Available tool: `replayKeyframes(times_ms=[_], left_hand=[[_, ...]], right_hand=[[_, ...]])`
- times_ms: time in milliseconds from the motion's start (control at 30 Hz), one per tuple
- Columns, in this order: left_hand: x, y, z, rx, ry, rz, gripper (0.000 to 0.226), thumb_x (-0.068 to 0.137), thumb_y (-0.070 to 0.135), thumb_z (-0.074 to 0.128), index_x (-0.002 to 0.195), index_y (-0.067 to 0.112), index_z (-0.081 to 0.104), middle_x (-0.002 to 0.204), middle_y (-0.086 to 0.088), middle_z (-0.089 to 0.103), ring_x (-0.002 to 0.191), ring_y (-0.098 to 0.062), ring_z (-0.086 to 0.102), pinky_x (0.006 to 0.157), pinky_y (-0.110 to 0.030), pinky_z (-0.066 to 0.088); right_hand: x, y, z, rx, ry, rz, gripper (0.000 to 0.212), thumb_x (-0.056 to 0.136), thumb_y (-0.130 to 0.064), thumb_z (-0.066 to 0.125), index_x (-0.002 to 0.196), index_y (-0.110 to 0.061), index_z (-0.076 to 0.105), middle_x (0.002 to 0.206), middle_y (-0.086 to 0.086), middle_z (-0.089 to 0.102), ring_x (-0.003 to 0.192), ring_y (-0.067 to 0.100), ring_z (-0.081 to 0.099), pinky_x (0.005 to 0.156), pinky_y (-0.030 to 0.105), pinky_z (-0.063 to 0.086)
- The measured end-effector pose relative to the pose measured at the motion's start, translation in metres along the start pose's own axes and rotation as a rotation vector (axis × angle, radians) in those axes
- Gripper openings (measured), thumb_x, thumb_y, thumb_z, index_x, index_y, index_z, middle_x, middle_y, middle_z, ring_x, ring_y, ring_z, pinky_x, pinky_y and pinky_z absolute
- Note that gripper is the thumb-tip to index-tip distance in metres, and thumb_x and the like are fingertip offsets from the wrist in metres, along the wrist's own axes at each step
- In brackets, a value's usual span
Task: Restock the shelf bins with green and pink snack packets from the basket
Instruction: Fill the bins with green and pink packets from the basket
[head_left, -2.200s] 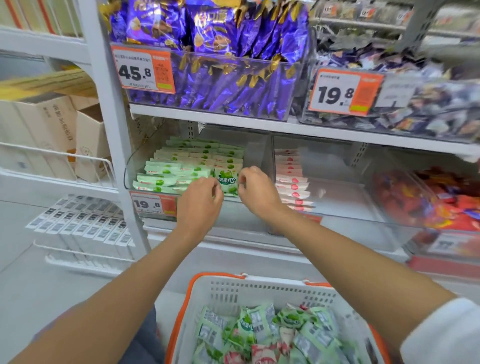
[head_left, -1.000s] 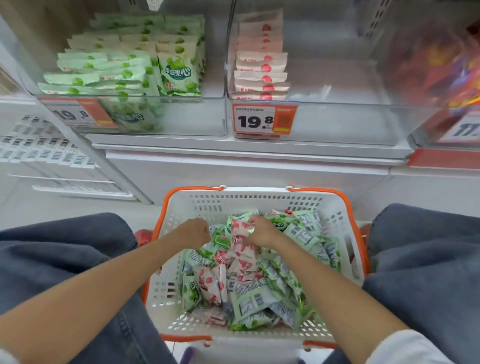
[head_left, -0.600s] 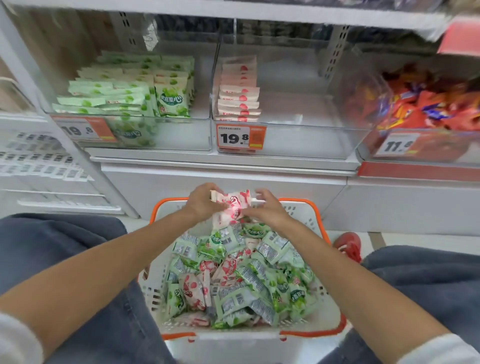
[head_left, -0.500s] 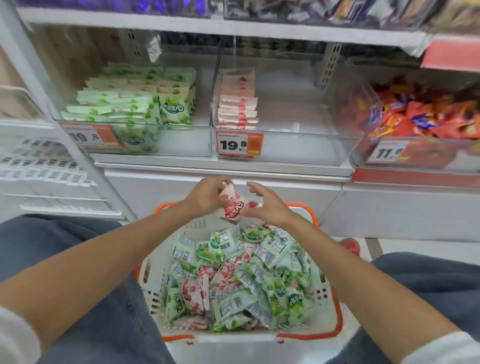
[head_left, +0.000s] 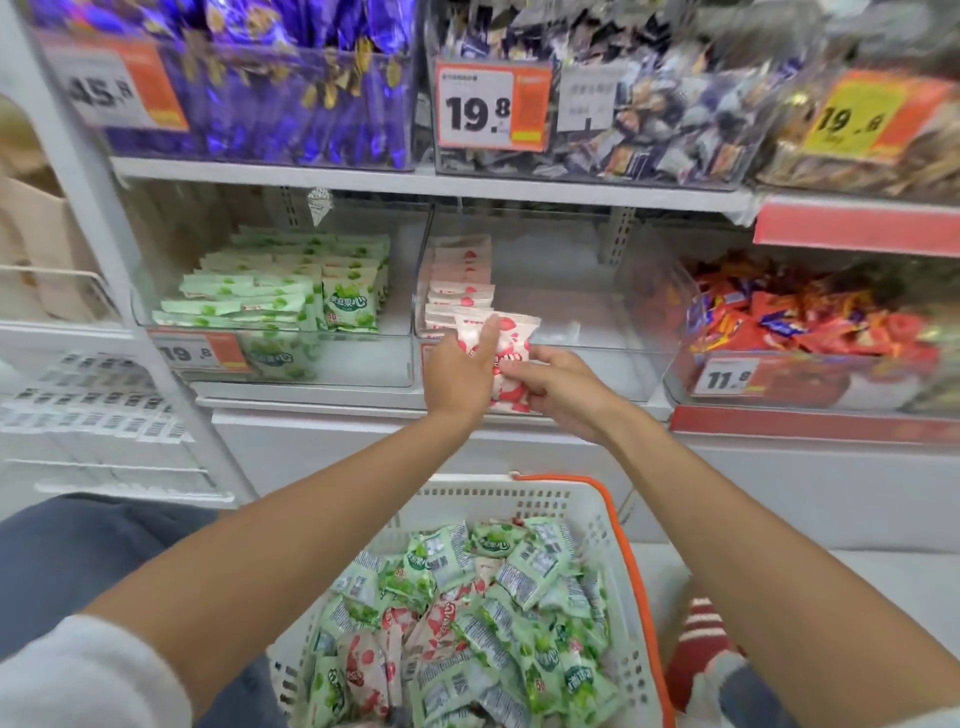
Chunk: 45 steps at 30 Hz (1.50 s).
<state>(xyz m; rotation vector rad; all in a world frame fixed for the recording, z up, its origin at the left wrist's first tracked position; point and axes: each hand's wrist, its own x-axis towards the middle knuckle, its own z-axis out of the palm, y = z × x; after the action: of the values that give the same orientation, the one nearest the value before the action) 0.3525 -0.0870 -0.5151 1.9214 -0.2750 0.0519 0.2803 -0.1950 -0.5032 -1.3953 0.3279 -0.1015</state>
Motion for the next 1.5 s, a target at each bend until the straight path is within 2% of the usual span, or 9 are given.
replayKeyframes(times_ms=[100, 233, 433, 567, 767, 900, 1033, 1167, 1500], left_hand=[[0.022, 0.020, 0.012, 0.072, -0.002, 0.155, 0.067, 0.087, 0.072, 0.043, 0.080, 0.008, 0.060, 0.073, 0.001, 0.065, 0.072, -0.022, 0.062, 0.062, -0.034, 0.044], [0.074, 0.037, 0.036, 0.110, -0.105, 0.267, 0.079, 0.078, 0.084, 0.034, 0.077, 0.010, 0.063, 0.070, -0.001, 0.066, 0.068, -0.022, 0.064, 0.063, -0.041, 0.052], [0.171, 0.024, 0.058, 0.780, -0.265, 0.450, 0.068, 0.100, 0.059, 0.018, 0.114, 0.007, 0.059, 0.108, -0.017, 0.061, 0.101, -0.033, 0.058, 0.089, -0.040, 0.046], [0.198, -0.013, 0.061, 1.019, -0.374, 0.369, 0.073, 0.098, 0.061, 0.010, 0.151, 0.014, 0.028, 0.156, -0.009, 0.030, 0.142, -0.030, 0.029, 0.118, -0.047, 0.018], [0.190, -0.023, 0.061, 1.030, -0.207, 0.530, 0.108, 0.070, 0.061, -0.016, 0.148, 0.006, 0.036, 0.148, -0.015, 0.043, 0.134, -0.032, 0.041, 0.112, -0.044, 0.023], [0.194, -0.029, 0.065, 0.996, -0.146, 0.579, 0.091, 0.085, 0.060, 0.007, 0.130, -0.001, 0.058, 0.127, -0.022, 0.062, 0.115, -0.039, 0.059, 0.102, -0.050, 0.039], [0.194, -0.032, 0.066, 1.026, -0.081, 0.637, 0.073, 0.089, 0.053, 0.028, 0.108, -0.003, 0.071, 0.098, -0.022, 0.072, 0.086, -0.038, 0.070, 0.083, -0.051, 0.052], [0.193, -0.031, 0.065, 1.047, -0.050, 0.661, 0.069, 0.089, 0.052, 0.031, 0.102, -0.001, 0.073, 0.094, -0.018, 0.073, 0.083, -0.034, 0.070, 0.078, -0.045, 0.054], [0.191, -0.025, 0.063, 1.014, -0.074, 0.639, 0.081, 0.088, 0.057, 0.016, 0.117, 0.000, 0.067, 0.111, -0.018, 0.070, 0.100, -0.035, 0.067, 0.090, -0.045, 0.049]], right_hand=[[0.009, -0.022, -0.016, 0.012, 0.009, -0.037, 0.009, 0.093, -0.007, 0.061, 0.102, -0.005, 0.063, 0.084, 0.007, 0.071, 0.078, 0.018, 0.068, 0.084, 0.034, 0.057], [0.043, -0.047, -0.041, -0.002, 0.056, -0.080, 0.010, 0.091, -0.005, 0.063, 0.101, -0.005, 0.064, 0.092, 0.009, 0.073, 0.082, 0.020, 0.071, 0.081, 0.034, 0.058], [0.142, -0.051, -0.087, -0.165, 0.363, -0.056, 0.016, 0.083, 0.000, 0.072, 0.097, -0.002, 0.065, 0.096, 0.015, 0.071, 0.088, 0.029, 0.070, 0.082, 0.043, 0.058], [0.210, -0.033, -0.098, -0.215, 0.381, 0.039, 0.035, 0.071, -0.004, 0.083, 0.102, 0.001, 0.067, 0.101, 0.015, 0.072, 0.091, 0.031, 0.070, 0.082, 0.051, 0.057], [0.261, -0.014, -0.089, -0.298, 0.385, -0.005, 0.031, 0.079, 0.000, 0.075, 0.109, -0.004, 0.067, 0.102, 0.005, 0.068, 0.084, 0.017, 0.066, 0.069, 0.024, 0.057], [0.273, -0.010, -0.081, -0.627, 0.478, -0.033, 0.042, 0.080, -0.024, 0.077, 0.116, -0.009, 0.064, 0.118, 0.007, 0.067, 0.111, 0.024, 0.062, 0.096, 0.032, 0.050], [0.277, -0.011, -0.076, -0.607, 0.611, -0.018, 0.054, 0.081, -0.023, 0.077, 0.123, -0.003, 0.051, 0.124, 0.011, 0.061, 0.117, 0.028, 0.058, 0.088, 0.029, 0.047], [0.279, -0.013, -0.077, -0.649, 0.677, -0.056, 0.013, 0.082, -0.004, 0.068, 0.095, -0.004, 0.070, 0.103, 0.013, 0.071, 0.098, 0.027, 0.067, 0.070, 0.025, 0.046], [0.271, -0.009, -0.086, -0.601, 0.636, 0.004, 0.028, 0.082, -0.019, 0.076, 0.103, -0.001, 0.071, 0.114, 0.014, 0.069, 0.107, 0.029, 0.064, 0.090, 0.030, 0.050]])
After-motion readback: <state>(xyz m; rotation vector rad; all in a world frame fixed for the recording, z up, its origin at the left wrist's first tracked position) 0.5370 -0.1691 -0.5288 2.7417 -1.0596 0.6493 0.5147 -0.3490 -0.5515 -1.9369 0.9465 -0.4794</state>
